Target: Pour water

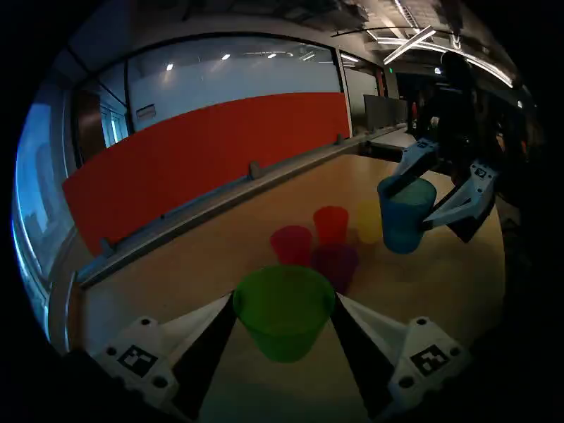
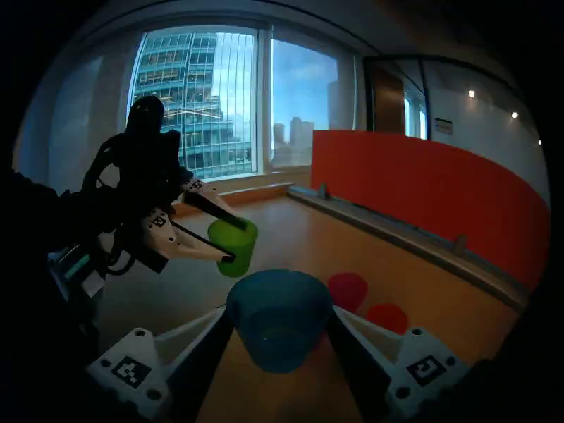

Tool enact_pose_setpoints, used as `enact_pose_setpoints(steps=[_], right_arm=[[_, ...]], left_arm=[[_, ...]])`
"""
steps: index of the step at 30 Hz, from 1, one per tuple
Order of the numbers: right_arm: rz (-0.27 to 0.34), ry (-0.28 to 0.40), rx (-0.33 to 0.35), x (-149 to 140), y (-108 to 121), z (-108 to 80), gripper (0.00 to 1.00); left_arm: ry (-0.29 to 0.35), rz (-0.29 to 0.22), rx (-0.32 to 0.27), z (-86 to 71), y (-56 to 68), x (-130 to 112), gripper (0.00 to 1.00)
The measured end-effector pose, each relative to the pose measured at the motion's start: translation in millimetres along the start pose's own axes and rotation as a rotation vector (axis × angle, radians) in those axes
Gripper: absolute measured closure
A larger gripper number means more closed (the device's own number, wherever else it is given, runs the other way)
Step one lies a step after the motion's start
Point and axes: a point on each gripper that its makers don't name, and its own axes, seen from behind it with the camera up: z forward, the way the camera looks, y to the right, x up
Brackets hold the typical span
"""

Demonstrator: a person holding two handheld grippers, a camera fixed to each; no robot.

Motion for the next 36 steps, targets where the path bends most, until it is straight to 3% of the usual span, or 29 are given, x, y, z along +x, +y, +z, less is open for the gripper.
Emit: enact_pose_setpoints(steps=[23, 29, 36], right_arm=[[-0.022, -0.155, 0.017, -49, 5, 21.9, 0.10], [-0.024, -0.188, 0.017, -62, 8, 26.9, 0.10], [-0.026, -0.215, 0.019, -73, 8, 31.5, 0.11]], left_arm=[[-0.186, 0.044, -0.082, 29.0, 8.0, -54, 0.11], [-0.204, 0.047, -0.096, 36.8, 10.1, -63, 0.11], [-0.214, 0.016, -0.110, 43.1, 12.2, -73, 0.11]])
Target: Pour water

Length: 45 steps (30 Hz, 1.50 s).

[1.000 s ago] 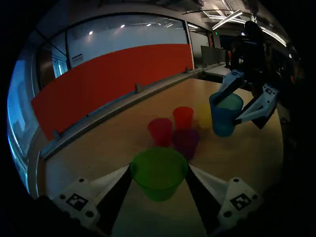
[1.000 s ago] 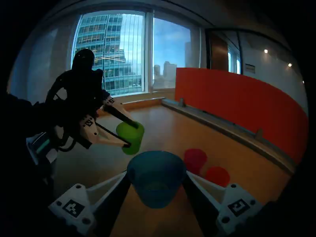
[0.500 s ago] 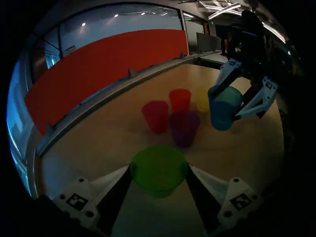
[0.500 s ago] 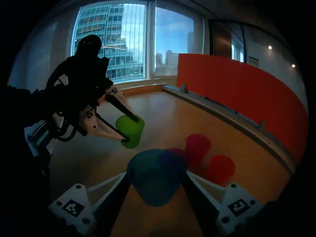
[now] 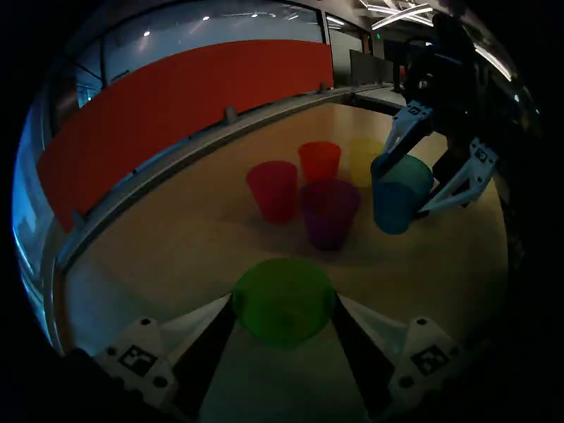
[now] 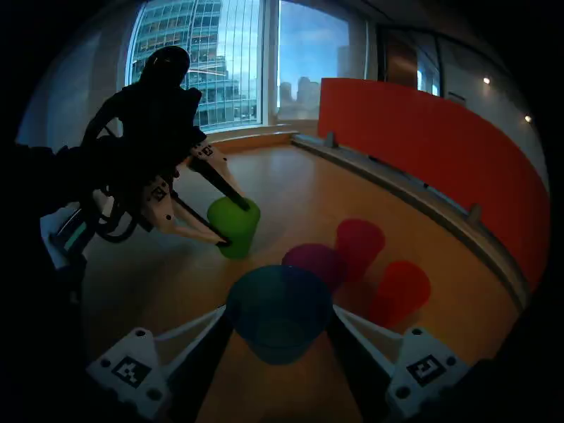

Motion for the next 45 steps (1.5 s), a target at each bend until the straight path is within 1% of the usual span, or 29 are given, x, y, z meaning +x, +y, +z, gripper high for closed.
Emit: enact_pose_setpoints(steps=[8, 14, 20, 32, 38, 45], right_arm=[[0.007, -0.021, -0.002, -11, 1, 7.5, 0.10], [0.016, -0.031, -0.002, -16, 0, 13.7, 0.11], [0.012, -0.037, -0.003, -19, -1, 17.5, 0.10], [0.018, -0.043, -0.001, -25, -4, 23.9, 0.10], [0.026, -0.047, -0.001, -30, -3, 25.5, 0.10], [0.039, -0.048, 0.000, -35, -4, 25.9, 0.10]], left_arm=[[0.005, -0.044, -0.014, 7.2, -1.1, -7, 0.11], [0.017, -0.056, -0.015, 9.1, -2.2, -11, 0.11], [0.006, -0.053, -0.019, 6.9, -0.3, -18, 0.11], [-0.034, -0.054, 0.000, 2.7, -1.6, -34, 0.10], [-0.050, -0.063, 0.004, -2.1, 1.6, -44, 0.10], [-0.047, -0.077, 0.003, -8.9, 6.0, -48, 0.09]])
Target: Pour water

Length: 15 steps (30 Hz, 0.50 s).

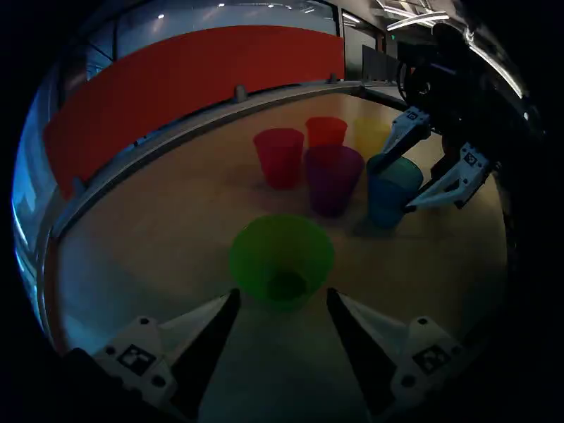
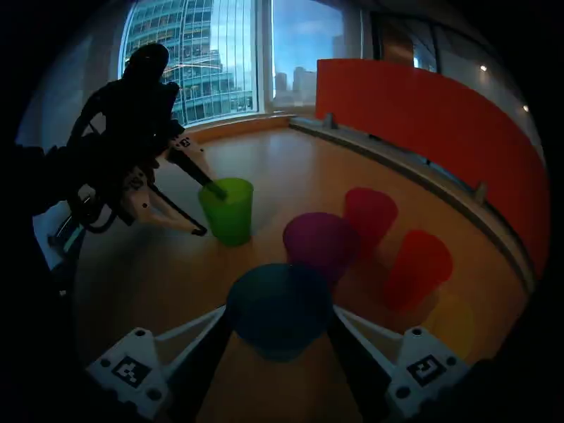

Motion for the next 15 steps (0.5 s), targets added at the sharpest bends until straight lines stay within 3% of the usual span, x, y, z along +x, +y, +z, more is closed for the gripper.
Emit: enact_pose_setpoints(steps=[15], right_arm=[[0.015, 0.014, -0.013, -6, 1, -1.8, 0.08]], left_arm=[[0.008, -0.013, 0.006, -11.3, 3.5, -2, 0.09]])
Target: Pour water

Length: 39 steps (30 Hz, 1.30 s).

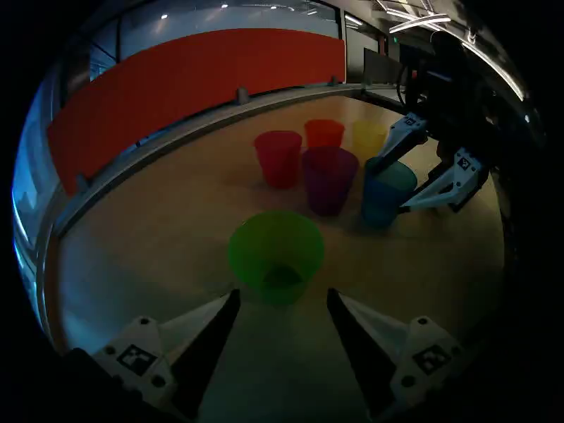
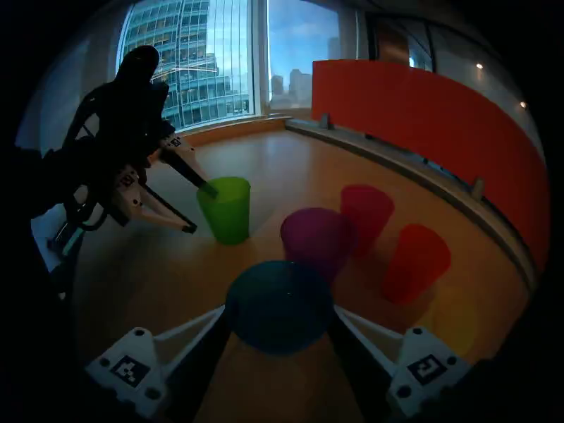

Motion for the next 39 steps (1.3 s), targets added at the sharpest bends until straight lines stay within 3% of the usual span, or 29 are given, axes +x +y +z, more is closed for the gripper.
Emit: enact_pose_setpoints(steps=[4, 13, 24, 39], right_arm=[[0.002, -0.002, -0.009, -1, 2, -0.7, 0.01], [-0.003, -0.003, -0.035, -7, 2, -12.5, 0.00], [0.005, 0.011, -0.079, -18, 2, -41.8, 0.01], [0.057, 0.082, -0.151, -22, 4, -81.8, 0.01]], left_arm=[[0.003, -0.006, 0.002, -2.0, 0.5, 0, 0.09], [0.015, -0.024, 0.022, -11.7, -1.2, -3, 0.09], [0.044, -0.047, 0.051, -28.7, -0.2, -5, 0.09], [0.097, -0.086, 0.104, -51.4, 7.8, -8, 0.09]])
